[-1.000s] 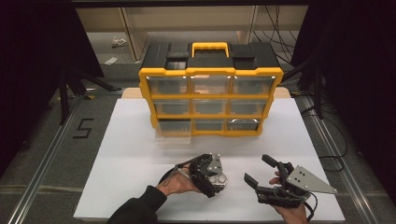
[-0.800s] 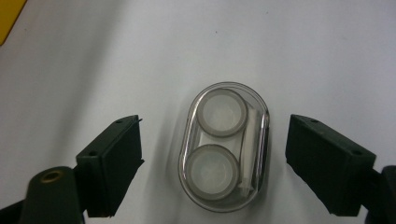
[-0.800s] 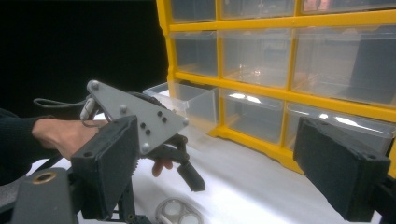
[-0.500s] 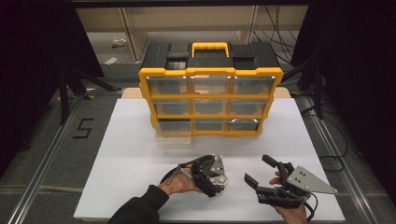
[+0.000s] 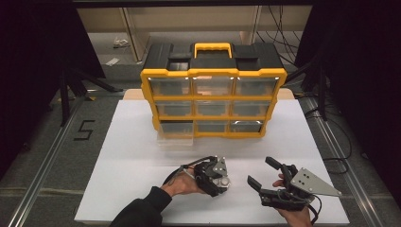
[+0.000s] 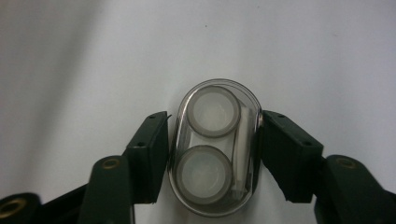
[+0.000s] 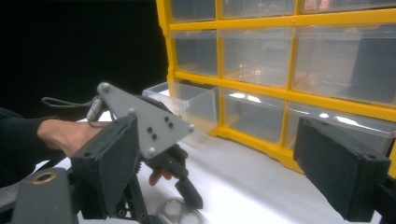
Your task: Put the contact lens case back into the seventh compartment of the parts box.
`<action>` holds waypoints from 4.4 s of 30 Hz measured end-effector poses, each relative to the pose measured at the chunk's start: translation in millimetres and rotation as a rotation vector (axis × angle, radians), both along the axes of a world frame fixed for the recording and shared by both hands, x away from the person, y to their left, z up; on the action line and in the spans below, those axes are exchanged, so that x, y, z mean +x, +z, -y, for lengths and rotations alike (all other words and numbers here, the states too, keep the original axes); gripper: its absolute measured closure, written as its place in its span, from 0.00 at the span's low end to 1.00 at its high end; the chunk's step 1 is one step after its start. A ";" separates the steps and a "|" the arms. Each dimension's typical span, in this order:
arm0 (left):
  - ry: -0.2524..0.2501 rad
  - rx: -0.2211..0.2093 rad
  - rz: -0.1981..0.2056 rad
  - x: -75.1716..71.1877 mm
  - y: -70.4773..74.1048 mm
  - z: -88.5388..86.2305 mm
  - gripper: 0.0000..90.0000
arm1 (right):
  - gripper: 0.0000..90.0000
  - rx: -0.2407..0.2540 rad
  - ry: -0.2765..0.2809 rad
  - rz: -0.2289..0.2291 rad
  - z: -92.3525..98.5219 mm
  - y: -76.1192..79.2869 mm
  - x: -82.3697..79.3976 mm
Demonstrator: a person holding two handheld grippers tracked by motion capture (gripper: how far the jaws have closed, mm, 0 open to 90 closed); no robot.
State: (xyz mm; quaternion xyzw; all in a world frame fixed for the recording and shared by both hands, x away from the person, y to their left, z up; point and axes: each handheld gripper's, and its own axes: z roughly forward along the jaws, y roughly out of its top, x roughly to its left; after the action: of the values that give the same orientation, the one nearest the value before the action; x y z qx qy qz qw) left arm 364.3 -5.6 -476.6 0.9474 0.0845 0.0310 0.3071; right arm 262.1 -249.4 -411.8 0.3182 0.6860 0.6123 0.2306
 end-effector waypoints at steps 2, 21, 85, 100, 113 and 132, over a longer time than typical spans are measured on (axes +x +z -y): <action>0.000 0.003 0.001 -0.4 0.2 0.0 0.50 | 0.17 -0.001 0.000 0.000 0.0 0.0 0.0; 0.027 -0.019 0.022 -0.3 12.7 -9.4 0.55 | 0.17 0.000 -0.001 0.001 0.2 0.2 -0.1; 0.239 -0.191 0.148 -1.5 67.7 -60.2 0.55 | 0.17 -0.003 -0.001 0.005 -0.4 0.4 -0.5; 0.273 -0.228 0.171 -0.8 80.6 -69.4 0.55 | 0.17 -0.002 -0.001 0.001 -0.4 0.3 -0.5; 0.335 -0.270 0.206 3.7 93.6 -85.1 0.55 | 0.17 -0.005 -0.001 0.004 -0.5 0.4 -0.5; 0.395 -0.305 0.225 9.9 103.1 -102.9 0.55 | 0.17 -0.005 -0.001 0.000 -0.6 0.3 -0.7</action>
State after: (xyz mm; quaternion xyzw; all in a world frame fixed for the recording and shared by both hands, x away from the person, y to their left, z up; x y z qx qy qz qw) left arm 374.2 97.2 -373.5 0.8459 0.2367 0.1823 0.4417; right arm 261.4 -248.8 -411.5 0.3181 0.6872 0.6106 0.2319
